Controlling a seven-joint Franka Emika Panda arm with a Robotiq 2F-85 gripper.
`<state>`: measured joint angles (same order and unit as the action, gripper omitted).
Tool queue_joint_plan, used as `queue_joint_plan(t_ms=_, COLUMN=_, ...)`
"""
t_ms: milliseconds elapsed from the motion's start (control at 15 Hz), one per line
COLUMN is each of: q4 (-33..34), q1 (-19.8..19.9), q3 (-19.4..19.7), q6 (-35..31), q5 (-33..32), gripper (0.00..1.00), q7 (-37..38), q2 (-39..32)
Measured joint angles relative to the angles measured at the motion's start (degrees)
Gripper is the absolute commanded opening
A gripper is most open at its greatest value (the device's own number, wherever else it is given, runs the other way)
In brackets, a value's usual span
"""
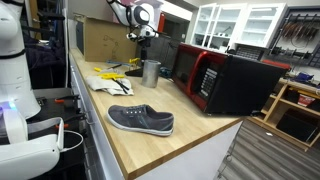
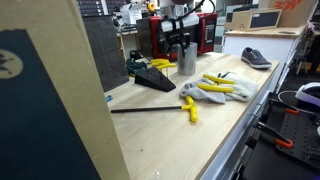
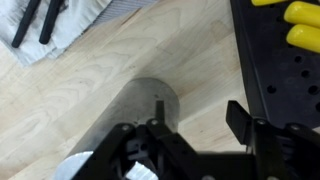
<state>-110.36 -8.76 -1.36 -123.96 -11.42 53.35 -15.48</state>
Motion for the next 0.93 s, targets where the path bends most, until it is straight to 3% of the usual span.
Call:
queue_joint_plan(t_ms=333, q4=2.3, q1=-1.1, q3=1.3, q6=-1.3, q5=-3.2, gripper=0.0, q7=6.8, q2=-5.3)
queue_joint_plan(t_ms=933, q4=7.2, q1=-4.0, q3=4.2, q6=-1.7, q5=-6.2, gripper=0.0, q7=17.1, q2=-11.8)
